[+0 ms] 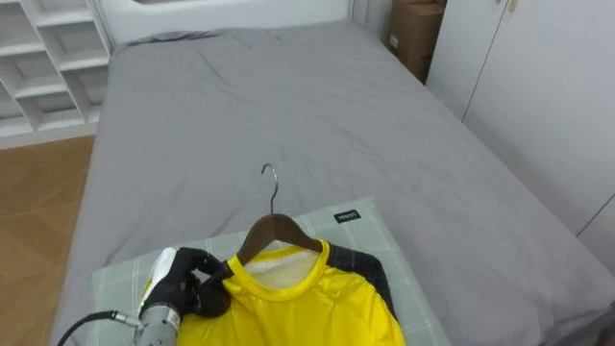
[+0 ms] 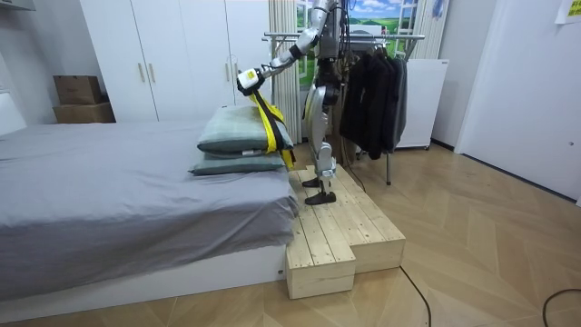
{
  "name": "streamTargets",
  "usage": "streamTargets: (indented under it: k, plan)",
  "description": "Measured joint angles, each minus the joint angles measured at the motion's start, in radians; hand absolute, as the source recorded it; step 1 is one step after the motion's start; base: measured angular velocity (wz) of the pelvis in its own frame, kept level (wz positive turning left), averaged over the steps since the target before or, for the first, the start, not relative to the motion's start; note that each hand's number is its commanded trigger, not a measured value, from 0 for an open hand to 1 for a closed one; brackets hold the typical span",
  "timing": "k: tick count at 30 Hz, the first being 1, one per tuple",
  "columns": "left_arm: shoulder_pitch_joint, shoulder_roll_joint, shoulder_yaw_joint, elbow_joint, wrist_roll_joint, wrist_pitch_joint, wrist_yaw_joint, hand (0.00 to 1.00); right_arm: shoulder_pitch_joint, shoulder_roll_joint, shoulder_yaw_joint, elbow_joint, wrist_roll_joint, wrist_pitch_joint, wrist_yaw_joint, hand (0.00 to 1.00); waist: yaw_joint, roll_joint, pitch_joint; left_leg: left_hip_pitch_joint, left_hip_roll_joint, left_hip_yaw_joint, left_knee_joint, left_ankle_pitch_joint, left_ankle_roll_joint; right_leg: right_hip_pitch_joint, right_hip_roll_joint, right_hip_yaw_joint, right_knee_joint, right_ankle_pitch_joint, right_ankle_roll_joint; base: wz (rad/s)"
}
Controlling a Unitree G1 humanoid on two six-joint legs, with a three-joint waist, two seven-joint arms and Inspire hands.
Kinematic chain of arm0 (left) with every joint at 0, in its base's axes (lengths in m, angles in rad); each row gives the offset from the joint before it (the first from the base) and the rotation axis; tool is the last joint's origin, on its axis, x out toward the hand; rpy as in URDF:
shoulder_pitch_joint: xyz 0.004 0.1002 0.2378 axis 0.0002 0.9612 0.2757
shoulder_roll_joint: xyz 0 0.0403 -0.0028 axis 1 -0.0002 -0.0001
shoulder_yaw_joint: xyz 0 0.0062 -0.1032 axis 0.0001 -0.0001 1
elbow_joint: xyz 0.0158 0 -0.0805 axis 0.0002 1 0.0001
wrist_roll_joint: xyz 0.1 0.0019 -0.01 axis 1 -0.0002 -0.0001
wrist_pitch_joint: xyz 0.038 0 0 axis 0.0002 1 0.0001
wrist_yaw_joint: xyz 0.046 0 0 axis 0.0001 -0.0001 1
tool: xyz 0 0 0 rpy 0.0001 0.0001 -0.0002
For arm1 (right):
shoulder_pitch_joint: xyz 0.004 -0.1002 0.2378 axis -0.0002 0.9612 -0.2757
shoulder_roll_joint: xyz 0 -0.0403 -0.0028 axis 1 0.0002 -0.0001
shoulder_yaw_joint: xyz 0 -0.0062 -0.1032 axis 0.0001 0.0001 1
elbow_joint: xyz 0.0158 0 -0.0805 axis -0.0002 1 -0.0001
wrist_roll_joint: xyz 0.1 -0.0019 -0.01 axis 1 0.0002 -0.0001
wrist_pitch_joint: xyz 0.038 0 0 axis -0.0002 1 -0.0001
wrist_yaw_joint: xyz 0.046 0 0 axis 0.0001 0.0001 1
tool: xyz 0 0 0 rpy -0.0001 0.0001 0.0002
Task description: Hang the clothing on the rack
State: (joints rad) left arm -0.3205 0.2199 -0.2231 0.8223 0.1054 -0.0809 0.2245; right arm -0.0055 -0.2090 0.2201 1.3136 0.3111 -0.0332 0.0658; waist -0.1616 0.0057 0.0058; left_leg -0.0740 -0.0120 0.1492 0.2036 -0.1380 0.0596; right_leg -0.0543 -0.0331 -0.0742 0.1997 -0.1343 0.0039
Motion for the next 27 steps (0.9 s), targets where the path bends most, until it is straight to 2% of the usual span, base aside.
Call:
streamTargets:
  k: [3,5,7,9,14,17,20,27]
  plan:
    - [0.020,0.001,0.001,-0.062,0.000,0.000,-0.017,1.00,0.024,0.001,-0.051,-0.011,-0.014,0.000,-0.001,0.00,0.008,0.000,-0.0004,0.021,-0.001,-0.017,0.001,-0.001,-0.001,0.035,-0.001,-0.014,-0.017,0.002,0.001,0.16]
    - [0.050,0.019,0.006,-0.127,-0.001,0.000,-0.018,1.00,0.024,0.001,-0.083,-0.014,-0.033,-0.002,0.001,0.00,0.010,0.005,-0.0030,0.032,-0.001,-0.017,0.001,-0.003,-0.001,0.048,0.000,-0.015,-0.022,0.002,0.001,0.02]
    - [0.088,0.036,0.016,-0.209,-0.004,-0.001,-0.019,1.00,0.026,0.000,-0.108,-0.017,-0.042,-0.002,0.003,0.00,0.010,0.014,-0.0089,0.043,-0.001,-0.021,0.001,-0.006,-0.002,0.062,0.001,-0.014,-0.031,0.003,0.001,0.00]
    - [0.105,0.036,0.024,-0.244,-0.008,-0.001,-0.019,1.00,0.029,0.000,-0.122,-0.017,-0.045,-0.002,0.008,0.00,0.009,0.018,-0.0096,0.055,-0.001,-0.024,0.001,-0.009,-0.003,0.076,0.001,-0.017,-0.032,0.003,0.001,0.00]
    - [0.133,0.036,0.025,-0.279,-0.034,-0.001,-0.030,1.00,0.032,0.000,-0.129,-0.018,-0.042,-0.001,0.016,0.00,0.024,0.020,-0.0076,0.088,0.000,-0.026,-0.005,-0.013,-0.007,0.104,0.005,-0.008,-0.032,-0.003,0.000,-0.03]
    - [0.161,0.036,0.025,-0.308,-0.060,-0.001,-0.050,1.00,0.036,0.001,-0.156,-0.017,-0.044,0.000,0.026,0.00,0.024,0.014,-0.0028,0.107,0.000,-0.028,-0.008,-0.016,-0.010,0.124,0.005,-0.010,-0.033,-0.010,-0.001,0.00]
    - [0.165,0.036,0.025,-0.315,-0.068,-0.001,-0.064,1.00,0.036,-0.001,-0.168,-0.017,-0.044,0.000,0.025,0.00,0.029,0.005,0.0034,0.122,-0.001,-0.030,-0.014,-0.017,-0.012,0.137,0.006,-0.012,-0.033,-0.014,-0.002,0.01]
    - [0.166,0.037,0.078,-0.332,-0.074,-0.003,-0.080,1.00,0.037,-0.002,-0.238,-0.028,-0.056,-0.004,-0.001,0.00,0.027,-0.002,0.0058,0.130,-0.001,-0.031,-0.017,-0.022,-0.015,0.141,0.008,-0.009,-0.032,-0.017,-0.004,0.01]
